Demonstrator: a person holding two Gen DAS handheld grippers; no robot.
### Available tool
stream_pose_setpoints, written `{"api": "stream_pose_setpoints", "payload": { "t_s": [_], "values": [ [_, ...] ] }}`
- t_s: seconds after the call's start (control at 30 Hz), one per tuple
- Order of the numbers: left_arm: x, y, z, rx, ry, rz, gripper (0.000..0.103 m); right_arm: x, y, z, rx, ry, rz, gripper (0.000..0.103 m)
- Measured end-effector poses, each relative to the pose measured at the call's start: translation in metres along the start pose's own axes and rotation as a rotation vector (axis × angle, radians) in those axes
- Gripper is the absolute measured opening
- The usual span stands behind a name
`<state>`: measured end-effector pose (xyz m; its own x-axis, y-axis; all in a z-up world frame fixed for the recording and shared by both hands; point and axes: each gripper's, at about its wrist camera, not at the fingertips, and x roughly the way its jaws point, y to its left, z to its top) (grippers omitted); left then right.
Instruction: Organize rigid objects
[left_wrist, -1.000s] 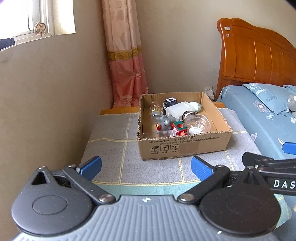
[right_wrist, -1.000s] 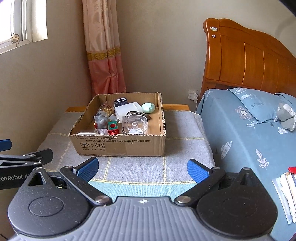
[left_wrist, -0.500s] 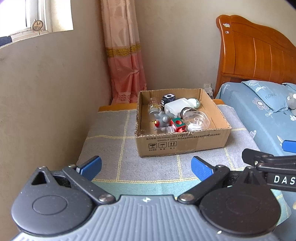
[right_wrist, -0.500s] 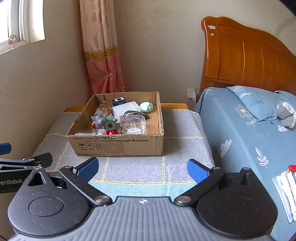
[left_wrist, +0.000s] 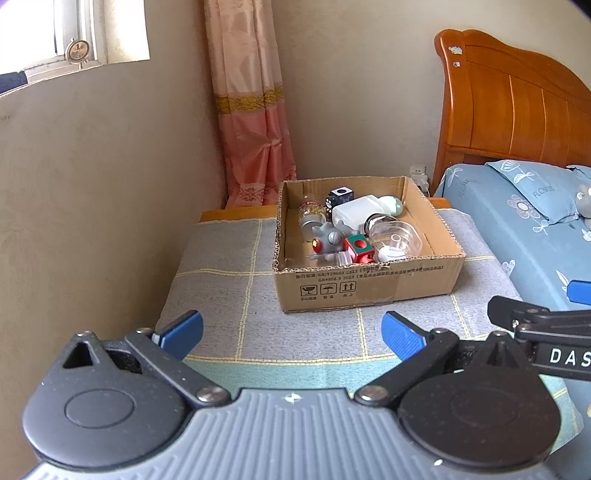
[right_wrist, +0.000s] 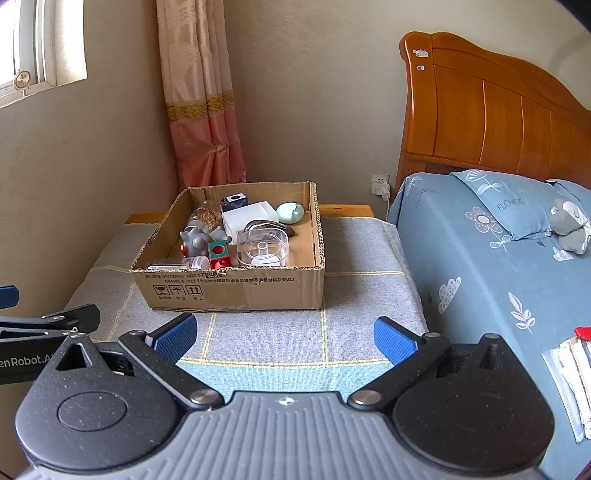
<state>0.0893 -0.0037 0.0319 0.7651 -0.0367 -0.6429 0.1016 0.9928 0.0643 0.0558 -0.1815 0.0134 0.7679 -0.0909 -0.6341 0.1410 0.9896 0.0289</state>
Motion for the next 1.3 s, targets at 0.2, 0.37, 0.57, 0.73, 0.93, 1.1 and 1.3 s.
{"api": "stream_pose_setpoints", "payload": {
  "t_s": [0.2,0.37,0.57,0.73,0.93,1.1,1.3],
  "values": [
    [0.0002,-0.0002,0.0002,0.0,0.001,0.0,0.102,0.0002,-0.0015,-0.0003,0.001,0.001,0.001,0.103],
    [-0.0001,-0.0002,0.0001,0.0,0.001,0.002,0.102,0.0005,-0.0019,-0.0001,0.003,0.001,-0.001,0.103],
    [0.0002,-0.0014,0.0,0.004,0.003,0.004,0.102,0.0009,-0.0025,-0.0005,0.003,0.002,0.001,0.103],
    [0.0006,-0.0016,0.0003,0.006,0.005,0.011,0.102,0.001,-0.003,-0.0005,0.004,0.002,0.0,0.103],
    [-0.0003,-0.0016,0.0001,0.009,0.003,0.02,0.102,0.0012,-0.0033,-0.0009,0.004,0.003,-0.005,0.103],
    [-0.0002,-0.0017,0.0,0.013,0.003,0.021,0.102,0.001,-0.0039,-0.0014,0.004,0.002,-0.008,0.103],
    [0.0002,-0.0024,0.0,0.013,0.004,0.022,0.102,0.0013,-0.0042,-0.0015,0.003,0.0,-0.021,0.103]
  ]
}}
